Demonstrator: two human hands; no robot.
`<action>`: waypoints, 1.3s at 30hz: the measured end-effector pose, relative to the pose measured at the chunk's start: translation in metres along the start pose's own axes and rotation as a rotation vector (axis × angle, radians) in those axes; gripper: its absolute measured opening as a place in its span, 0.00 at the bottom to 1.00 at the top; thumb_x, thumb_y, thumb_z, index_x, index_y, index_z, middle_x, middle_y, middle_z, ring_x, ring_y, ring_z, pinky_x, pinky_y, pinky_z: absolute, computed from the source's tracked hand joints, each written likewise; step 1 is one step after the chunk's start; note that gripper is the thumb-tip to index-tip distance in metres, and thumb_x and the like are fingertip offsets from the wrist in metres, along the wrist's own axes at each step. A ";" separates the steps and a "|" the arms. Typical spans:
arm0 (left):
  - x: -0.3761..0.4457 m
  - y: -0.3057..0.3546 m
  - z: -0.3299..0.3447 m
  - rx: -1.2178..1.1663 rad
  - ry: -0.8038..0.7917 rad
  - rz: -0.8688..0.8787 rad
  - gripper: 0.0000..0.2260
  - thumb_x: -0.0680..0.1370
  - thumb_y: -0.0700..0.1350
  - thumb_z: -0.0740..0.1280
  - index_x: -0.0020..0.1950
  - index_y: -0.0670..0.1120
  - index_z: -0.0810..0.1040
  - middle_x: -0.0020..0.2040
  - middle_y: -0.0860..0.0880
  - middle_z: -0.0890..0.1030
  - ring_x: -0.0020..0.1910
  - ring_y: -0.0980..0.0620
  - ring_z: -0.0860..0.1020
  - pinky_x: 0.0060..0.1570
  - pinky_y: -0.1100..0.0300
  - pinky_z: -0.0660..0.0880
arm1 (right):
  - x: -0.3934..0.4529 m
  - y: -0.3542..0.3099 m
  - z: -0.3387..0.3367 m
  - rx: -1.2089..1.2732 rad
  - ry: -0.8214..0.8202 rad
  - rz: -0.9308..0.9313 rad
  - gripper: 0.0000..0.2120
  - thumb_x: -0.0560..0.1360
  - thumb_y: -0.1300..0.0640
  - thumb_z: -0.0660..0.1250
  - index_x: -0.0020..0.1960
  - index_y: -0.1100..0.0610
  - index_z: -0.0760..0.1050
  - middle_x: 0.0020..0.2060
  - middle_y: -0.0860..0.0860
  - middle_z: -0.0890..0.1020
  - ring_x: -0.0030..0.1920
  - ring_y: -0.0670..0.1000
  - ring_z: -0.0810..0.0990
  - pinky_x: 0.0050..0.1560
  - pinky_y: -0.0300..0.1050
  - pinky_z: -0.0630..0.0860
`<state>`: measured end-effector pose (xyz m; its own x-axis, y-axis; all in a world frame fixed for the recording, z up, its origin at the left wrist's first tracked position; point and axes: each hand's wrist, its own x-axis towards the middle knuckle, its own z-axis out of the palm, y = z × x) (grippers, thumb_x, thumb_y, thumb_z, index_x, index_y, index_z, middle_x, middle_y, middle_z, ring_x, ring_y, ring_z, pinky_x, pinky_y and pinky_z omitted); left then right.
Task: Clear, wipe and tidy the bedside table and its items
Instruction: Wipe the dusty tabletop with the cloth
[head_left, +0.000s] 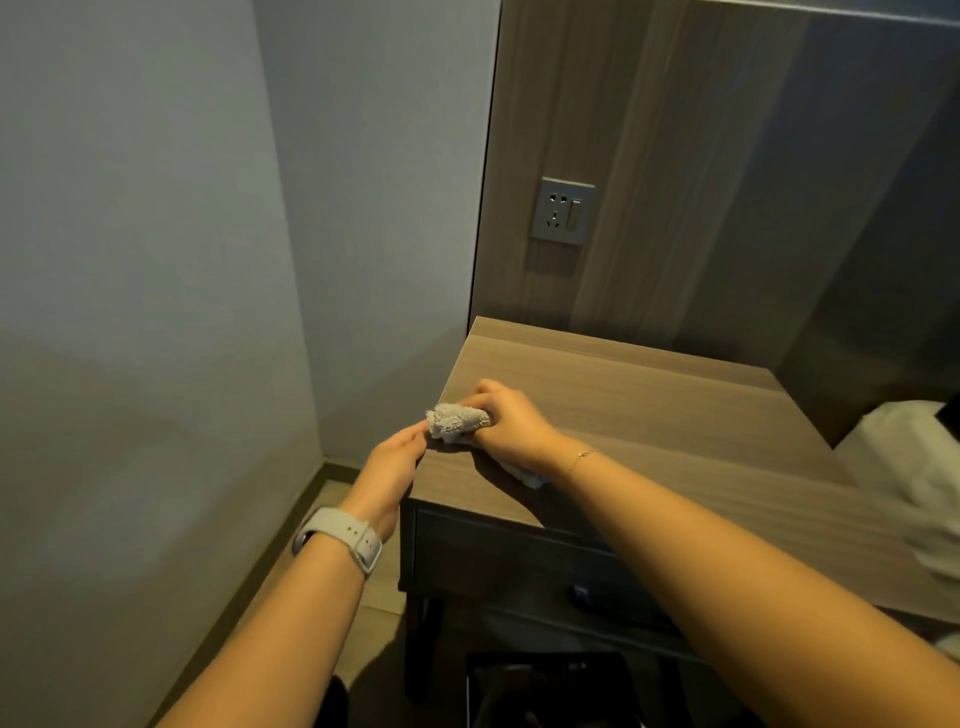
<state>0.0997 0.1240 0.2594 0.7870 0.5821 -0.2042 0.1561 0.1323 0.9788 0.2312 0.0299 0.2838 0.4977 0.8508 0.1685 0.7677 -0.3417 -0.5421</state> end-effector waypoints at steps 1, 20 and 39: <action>-0.014 -0.005 0.002 -0.017 0.011 0.033 0.16 0.84 0.45 0.54 0.71 0.52 0.70 0.62 0.54 0.72 0.62 0.57 0.67 0.61 0.62 0.62 | -0.010 -0.005 0.001 0.005 -0.007 -0.007 0.09 0.75 0.53 0.69 0.53 0.56 0.82 0.47 0.51 0.74 0.48 0.52 0.75 0.49 0.51 0.76; -0.033 -0.023 -0.022 -0.270 0.065 -0.092 0.12 0.80 0.42 0.63 0.62 0.49 0.79 0.53 0.52 0.82 0.55 0.54 0.78 0.43 0.62 0.73 | -0.092 -0.035 -0.074 -0.003 -0.199 0.060 0.07 0.73 0.64 0.68 0.50 0.58 0.81 0.51 0.52 0.77 0.50 0.49 0.77 0.52 0.47 0.78; -0.041 -0.032 -0.029 -0.026 0.031 0.046 0.13 0.82 0.45 0.60 0.66 0.48 0.75 0.57 0.51 0.80 0.54 0.57 0.77 0.49 0.64 0.75 | -0.092 -0.039 -0.021 -0.269 -0.089 -0.242 0.21 0.72 0.65 0.67 0.63 0.54 0.77 0.56 0.51 0.75 0.57 0.50 0.72 0.57 0.45 0.70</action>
<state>0.0454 0.1189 0.2364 0.7740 0.6128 -0.1594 0.1043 0.1249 0.9867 0.1638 -0.0436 0.3069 0.2608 0.9472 0.1867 0.9434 -0.2090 -0.2575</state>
